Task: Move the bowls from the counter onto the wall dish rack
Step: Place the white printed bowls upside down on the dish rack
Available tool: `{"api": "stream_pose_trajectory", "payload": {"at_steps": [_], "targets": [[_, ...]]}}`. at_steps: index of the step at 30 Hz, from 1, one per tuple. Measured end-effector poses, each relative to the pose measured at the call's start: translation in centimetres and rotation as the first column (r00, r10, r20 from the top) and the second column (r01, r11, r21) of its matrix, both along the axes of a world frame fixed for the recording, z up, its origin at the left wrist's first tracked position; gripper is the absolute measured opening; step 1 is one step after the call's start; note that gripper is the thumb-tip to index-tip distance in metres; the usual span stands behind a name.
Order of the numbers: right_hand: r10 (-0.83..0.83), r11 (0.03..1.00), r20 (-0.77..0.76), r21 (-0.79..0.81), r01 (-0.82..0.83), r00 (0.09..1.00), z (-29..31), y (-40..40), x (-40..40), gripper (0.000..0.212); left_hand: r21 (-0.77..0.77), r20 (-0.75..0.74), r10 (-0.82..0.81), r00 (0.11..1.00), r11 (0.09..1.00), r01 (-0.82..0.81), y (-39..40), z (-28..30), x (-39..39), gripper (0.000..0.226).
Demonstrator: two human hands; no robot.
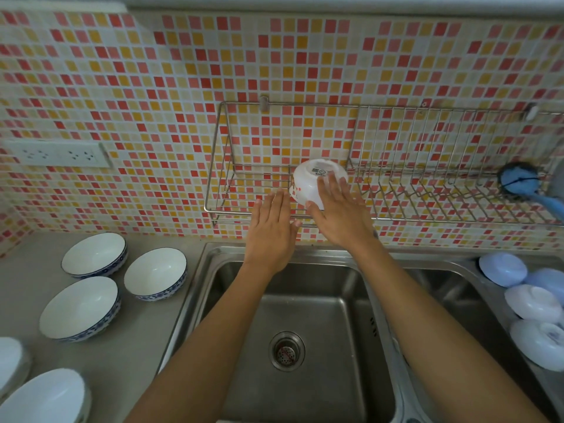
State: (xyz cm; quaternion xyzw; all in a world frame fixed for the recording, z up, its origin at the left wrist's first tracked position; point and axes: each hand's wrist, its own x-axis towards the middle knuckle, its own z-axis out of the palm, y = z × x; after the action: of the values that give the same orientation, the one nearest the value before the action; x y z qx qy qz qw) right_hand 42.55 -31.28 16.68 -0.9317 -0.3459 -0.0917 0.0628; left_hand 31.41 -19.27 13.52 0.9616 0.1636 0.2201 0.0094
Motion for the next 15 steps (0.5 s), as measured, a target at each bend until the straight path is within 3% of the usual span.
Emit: {"api": "stream_pose_trajectory", "payload": {"at_steps": [4, 6, 9, 15], "targets": [[-0.106, 0.964, 0.187, 0.262, 0.055, 0.977, -2.1, -0.2, -2.5, 0.07, 0.024, -0.01, -0.008, 1.0, 1.0, 0.008, 0.1, -0.3, -1.3, 0.059], [-0.138, 0.927, 0.205, 0.371, 0.053, 0.969, -3.5, 0.0, -3.7, 0.066, 0.021, -0.002, -0.041, 0.999, 0.999, 0.041, 0.5, -0.8, -2.5, 0.059], [-0.134, 0.913, 0.18, 0.405, 0.05, 0.975, -5.2, 0.7, -5.7, 0.067, -0.017, 0.016, -0.042, 0.999, 0.999, 0.042, 1.6, -2.0, -5.7, 0.062], [0.246, 0.923, 0.012, 0.303, -0.238, 0.969, -11.1, 5.6, -14.6, 0.071, -0.174, -0.105, 0.228, 0.968, 0.954, -0.243, 6.7, -7.8, -17.1, 0.062]]}}
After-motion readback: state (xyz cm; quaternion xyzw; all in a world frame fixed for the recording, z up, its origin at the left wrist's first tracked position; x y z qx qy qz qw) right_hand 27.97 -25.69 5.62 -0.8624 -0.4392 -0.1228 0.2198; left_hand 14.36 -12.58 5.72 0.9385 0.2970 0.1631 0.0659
